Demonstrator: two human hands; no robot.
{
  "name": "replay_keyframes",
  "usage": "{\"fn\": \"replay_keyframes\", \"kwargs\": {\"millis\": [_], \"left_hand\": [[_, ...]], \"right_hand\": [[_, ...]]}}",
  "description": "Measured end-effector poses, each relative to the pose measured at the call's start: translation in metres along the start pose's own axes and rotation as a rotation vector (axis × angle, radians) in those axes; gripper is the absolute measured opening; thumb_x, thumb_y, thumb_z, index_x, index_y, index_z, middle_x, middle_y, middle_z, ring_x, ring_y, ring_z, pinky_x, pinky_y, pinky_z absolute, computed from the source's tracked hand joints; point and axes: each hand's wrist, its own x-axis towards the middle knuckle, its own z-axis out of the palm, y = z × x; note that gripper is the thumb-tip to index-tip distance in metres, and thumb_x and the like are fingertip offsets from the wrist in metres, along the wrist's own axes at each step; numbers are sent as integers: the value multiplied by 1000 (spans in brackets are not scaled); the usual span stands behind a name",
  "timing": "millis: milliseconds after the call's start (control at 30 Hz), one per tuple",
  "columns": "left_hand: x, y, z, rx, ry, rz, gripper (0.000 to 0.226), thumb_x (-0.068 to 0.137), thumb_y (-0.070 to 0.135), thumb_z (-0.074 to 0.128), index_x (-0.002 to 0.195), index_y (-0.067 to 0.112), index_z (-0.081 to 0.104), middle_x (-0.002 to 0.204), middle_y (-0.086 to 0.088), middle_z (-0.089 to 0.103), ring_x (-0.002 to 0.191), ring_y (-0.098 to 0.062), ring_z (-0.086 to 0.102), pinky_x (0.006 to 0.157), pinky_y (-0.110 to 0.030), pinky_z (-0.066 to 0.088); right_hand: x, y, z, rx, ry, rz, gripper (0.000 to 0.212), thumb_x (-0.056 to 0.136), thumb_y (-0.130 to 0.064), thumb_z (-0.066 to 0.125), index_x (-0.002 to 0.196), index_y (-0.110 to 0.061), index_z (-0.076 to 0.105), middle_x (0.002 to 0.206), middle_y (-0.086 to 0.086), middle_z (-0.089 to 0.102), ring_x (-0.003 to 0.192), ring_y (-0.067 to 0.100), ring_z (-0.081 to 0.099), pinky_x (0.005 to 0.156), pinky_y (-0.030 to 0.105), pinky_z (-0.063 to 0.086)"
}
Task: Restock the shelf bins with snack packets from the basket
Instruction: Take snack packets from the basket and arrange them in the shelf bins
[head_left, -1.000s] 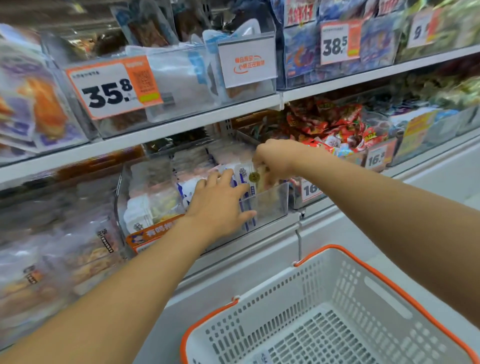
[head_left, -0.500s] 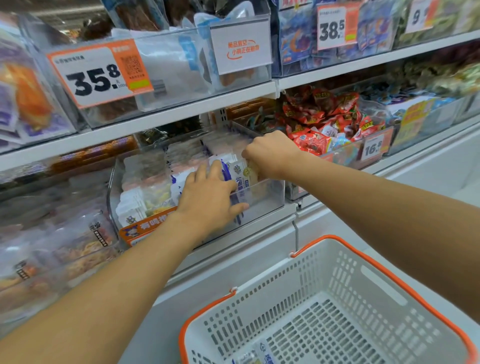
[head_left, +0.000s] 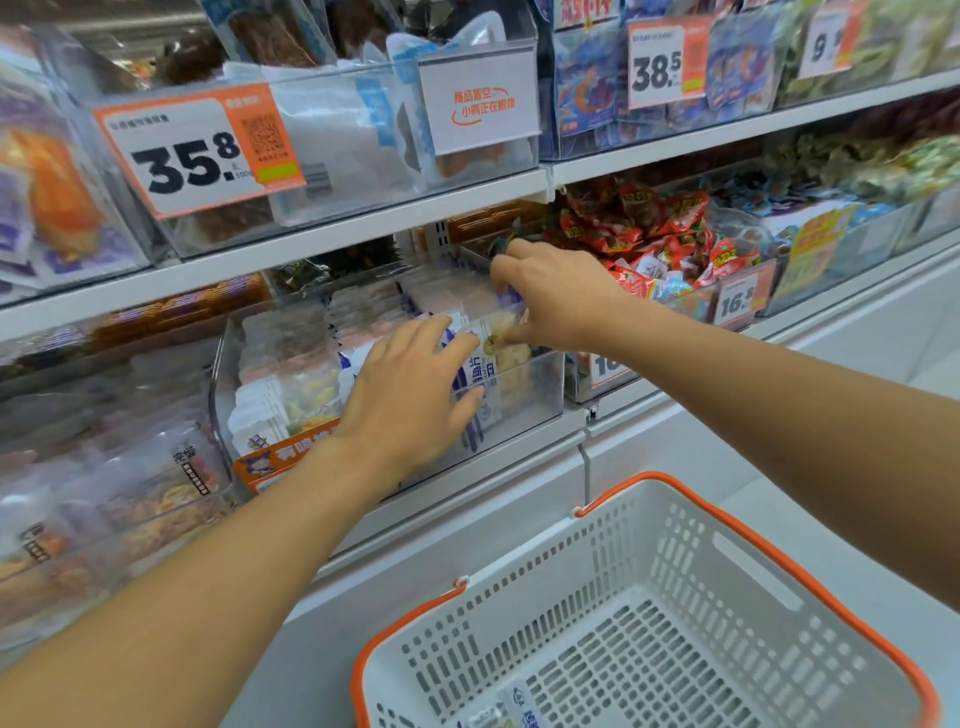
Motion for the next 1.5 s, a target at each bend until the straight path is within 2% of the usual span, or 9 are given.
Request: {"fn": "replay_keyframes", "kwargs": {"millis": [267,400,567,667,900,1067,1167,1367,1500], "left_hand": [[-25,-4,21,-248,172,457,22,89,33,57,70,21,60,60,13,49,52,-11,49,50,-24,39],[-36,-8,47,-120,-540,389,19,89,48,62,87,29,59,70,15,51,66,-10,51,65,-32,50],[-65,-27,85,-12,-1376,100,57,86,60,63,130,26,57,117,2,63,105,-21,62,97,-42,51],[-68,-34,90,-44,-1290,82,59,85,61,62,133,26,53,118,1,61,104,-23,62,97,-42,52],[-70,-29,80,-60,-1234,92,58,90,58,58,138,26,50,117,6,55,111,-22,58,99,-41,50],[-73,-33,80,-75,-1240,76,62,88,58,61,138,24,50,120,4,58,109,-21,60,97,-39,51],[-69,-33,78,-125,-1203,19,81,80,65,65,143,17,45,126,-1,59,107,-26,62,96,-41,52],[-58,-23,41,-784,-1105,-321,70,78,45,78,136,17,50,126,-6,61,97,-26,70,79,-33,60],[-45,-5,13,-1368,-604,-515,33,86,20,74,115,9,63,108,-13,72,75,-23,74,56,-24,58]], "right_hand": [[-59,-45,49,619,498,-72,35,81,-18,55,54,-20,33,49,-3,31,45,18,30,46,30,24],[-124,-90,153,815,-316,351,43,92,-34,53,58,-8,58,55,7,57,52,21,58,51,36,47],[-197,-177,266,775,-1142,491,83,78,-46,81,141,-5,45,138,15,51,115,30,59,89,39,54],[-229,-225,305,635,-1242,348,121,69,-51,86,157,-14,12,159,17,19,143,40,29,112,49,38],[-262,-241,329,349,-1046,481,121,53,-48,95,145,-21,22,146,8,23,138,38,25,105,52,43],[-244,-199,312,906,-1165,805,38,75,-20,87,98,-6,60,92,9,61,70,15,62,58,25,50],[-198,-151,262,1555,-1170,892,11,89,-10,70,94,-2,65,81,13,71,67,21,70,64,34,61],[-86,-52,89,1701,-769,607,14,91,-16,58,101,-9,65,89,7,72,77,17,70,71,29,59],[-70,-31,20,1776,-474,531,11,92,-17,60,100,-14,66,91,5,70,80,17,68,73,30,59]]}}
